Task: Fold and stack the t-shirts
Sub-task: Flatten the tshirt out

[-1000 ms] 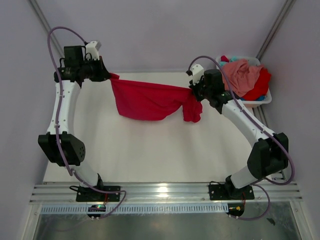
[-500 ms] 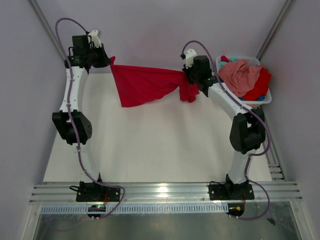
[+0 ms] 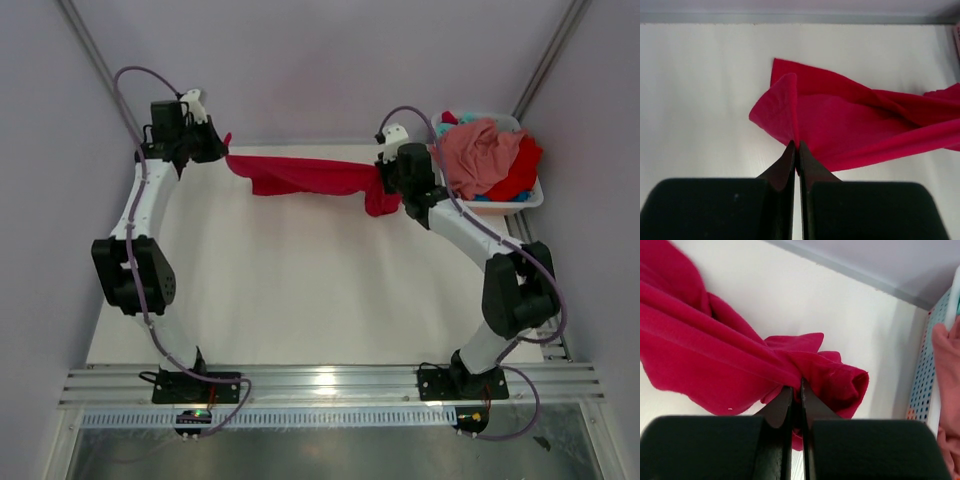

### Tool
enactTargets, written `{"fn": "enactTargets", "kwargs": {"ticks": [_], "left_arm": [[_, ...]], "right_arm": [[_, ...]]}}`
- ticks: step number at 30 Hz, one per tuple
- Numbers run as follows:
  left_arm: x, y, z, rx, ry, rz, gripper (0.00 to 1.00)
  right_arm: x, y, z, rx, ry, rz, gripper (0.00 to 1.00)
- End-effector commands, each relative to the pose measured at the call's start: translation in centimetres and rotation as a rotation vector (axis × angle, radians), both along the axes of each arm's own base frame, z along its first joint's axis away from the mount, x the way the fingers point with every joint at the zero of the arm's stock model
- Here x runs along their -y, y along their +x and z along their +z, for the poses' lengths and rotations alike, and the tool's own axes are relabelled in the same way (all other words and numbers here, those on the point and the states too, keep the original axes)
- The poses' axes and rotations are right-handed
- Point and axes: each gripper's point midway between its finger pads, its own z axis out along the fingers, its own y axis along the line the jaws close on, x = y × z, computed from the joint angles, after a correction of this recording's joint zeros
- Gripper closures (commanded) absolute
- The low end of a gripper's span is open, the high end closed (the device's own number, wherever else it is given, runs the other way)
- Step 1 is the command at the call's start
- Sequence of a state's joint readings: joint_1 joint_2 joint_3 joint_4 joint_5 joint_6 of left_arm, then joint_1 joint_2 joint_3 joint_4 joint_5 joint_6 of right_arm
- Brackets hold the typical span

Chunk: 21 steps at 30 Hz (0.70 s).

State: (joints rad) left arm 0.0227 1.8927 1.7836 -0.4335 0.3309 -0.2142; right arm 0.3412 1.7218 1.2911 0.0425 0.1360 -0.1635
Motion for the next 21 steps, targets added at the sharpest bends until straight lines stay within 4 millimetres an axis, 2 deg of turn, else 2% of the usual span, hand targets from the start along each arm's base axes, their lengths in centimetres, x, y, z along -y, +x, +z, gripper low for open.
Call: {"fn": "enactTargets", "kwargs": {"ticks": [1,2,3,4,5,6,7,8,9,10,12,13,14,15,16,18,21], "left_arm": [[-2.4,-5.0,4.8,0.052,0.084,-0.032,1.00],[-2.1,-6.9,5.4,0.045,0.091,-0.053,1.00],[-1.8,-9.0,3.2,-0.033,0.098,-0.089,1.00],[-1.3,-10.4,3.1,-0.044,0.090,-0.121,1.00],[-0.9,-12.2,4.5,-0.014,0.092,-0.141,1.00],[-0.7,-13.7,3.5,-0.047,0.104,-0.171,1.00],[-0.4,-14.7,3.9,-0.036,0.111,-0.199,0.95],[-0.4,-15.7,4.8,-0.019,0.125,-0.207,0.87],[-0.5,-16.3,5.0,-0.017,0.146,-0.216,0.61],[-0.4,-17.0,5.2,-0.035,0.144,-0.221,0.42],[-0.2,-17.7,5.7,-0.037,0.149,-0.241,0.19],[-0.2,-17.9,5.8,-0.046,0.152,-0.246,0.13],[-0.3,-17.8,5.7,-0.051,0.153,-0.246,0.05],[-0.3,-17.8,5.7,-0.055,0.151,-0.245,0.04],[-0.3,-17.8,5.9,-0.055,0.149,-0.245,0.03],[-0.1,-17.6,5.9,-0.055,0.139,-0.250,0.02],[0.0,-16.9,6.0,-0.041,0.126,-0.242,0.02]], "right_arm": [[2.6,-3.7,5.2,0.086,0.016,0.041,0.97],[1.9,-5.7,3.3,-0.011,0.007,0.116,0.97],[1.1,-7.5,3.1,-0.048,0.007,0.194,0.97],[0.3,-9.0,2.1,-0.096,-0.002,0.276,0.97],[0.4,-10.4,1.0,-0.159,-0.004,0.291,0.97],[0.5,-11.5,0.4,-0.189,-0.011,0.311,0.97],[0.1,-12.4,0.1,-0.211,-0.028,0.365,0.96],[0.3,-13.6,-0.7,-0.262,-0.035,0.381,0.93],[0.2,-14.3,-0.9,-0.280,-0.037,0.406,0.92],[-0.4,-15.0,-0.8,-0.289,-0.032,0.459,0.88],[-0.8,-16.3,-1.0,-0.329,-0.015,0.507,0.79],[-1.1,-17.0,-1.1,-0.346,-0.008,0.536,0.65],[-1.6,-17.5,-1.0,-0.352,0.013,0.567,0.58],[-1.8,-17.7,-0.8,-0.355,0.023,0.581,0.47],[-1.9,-18.1,-0.8,-0.365,0.030,0.590,0.32],[-2.1,-18.5,-0.8,-0.366,0.034,0.614,0.25],[-1.9,-18.7,-0.8,-0.358,0.024,0.616,0.23]]}}
